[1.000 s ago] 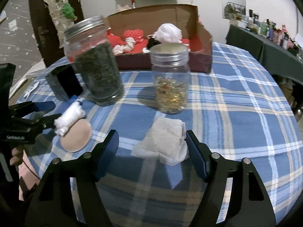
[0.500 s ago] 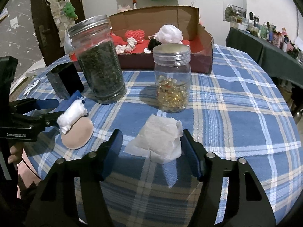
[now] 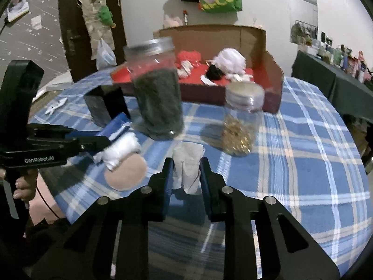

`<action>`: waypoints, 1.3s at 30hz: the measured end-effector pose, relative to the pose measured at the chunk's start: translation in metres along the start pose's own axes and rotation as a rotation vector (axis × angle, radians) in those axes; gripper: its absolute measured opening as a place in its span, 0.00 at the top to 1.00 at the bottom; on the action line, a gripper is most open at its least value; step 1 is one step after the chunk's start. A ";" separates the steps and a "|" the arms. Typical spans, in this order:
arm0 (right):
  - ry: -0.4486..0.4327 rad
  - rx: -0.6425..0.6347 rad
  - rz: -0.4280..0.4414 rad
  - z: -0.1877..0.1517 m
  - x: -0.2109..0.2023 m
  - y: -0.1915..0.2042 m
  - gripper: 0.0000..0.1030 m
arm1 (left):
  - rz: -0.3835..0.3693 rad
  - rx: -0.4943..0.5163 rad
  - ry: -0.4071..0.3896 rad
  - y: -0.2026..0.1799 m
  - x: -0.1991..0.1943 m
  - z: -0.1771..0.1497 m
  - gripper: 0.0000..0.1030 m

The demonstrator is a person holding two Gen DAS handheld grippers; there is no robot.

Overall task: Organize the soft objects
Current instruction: 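Grasp the blue cloth item with the left tool while the right tool grasps the white tissue, then lift and carry the blue item and white tissue toward the red box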

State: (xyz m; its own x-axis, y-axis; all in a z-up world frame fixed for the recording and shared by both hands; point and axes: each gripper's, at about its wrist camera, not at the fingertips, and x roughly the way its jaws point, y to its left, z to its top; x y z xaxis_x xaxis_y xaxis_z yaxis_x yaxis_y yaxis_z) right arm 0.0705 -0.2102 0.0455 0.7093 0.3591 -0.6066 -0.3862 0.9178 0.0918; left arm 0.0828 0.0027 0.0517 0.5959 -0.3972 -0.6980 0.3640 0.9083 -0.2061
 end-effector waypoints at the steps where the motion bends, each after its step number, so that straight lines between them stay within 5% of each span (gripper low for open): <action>1: -0.005 -0.001 0.005 0.002 -0.001 0.002 0.79 | -0.001 0.003 -0.005 -0.001 -0.002 0.001 0.84; 20: -0.007 0.004 0.023 0.009 0.000 0.005 0.79 | -0.018 0.011 -0.012 -0.002 -0.010 0.002 0.84; 39: 0.030 0.076 -0.060 -0.006 -0.010 -0.048 0.79 | 0.130 -0.090 -0.023 0.069 -0.047 -0.019 0.84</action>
State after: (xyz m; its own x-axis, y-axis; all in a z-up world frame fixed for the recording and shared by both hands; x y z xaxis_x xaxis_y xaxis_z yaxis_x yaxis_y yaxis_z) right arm 0.0781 -0.2592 0.0425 0.7113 0.2985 -0.6364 -0.2964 0.9483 0.1135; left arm 0.0660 0.0862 0.0571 0.6506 -0.2771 -0.7071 0.2173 0.9600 -0.1763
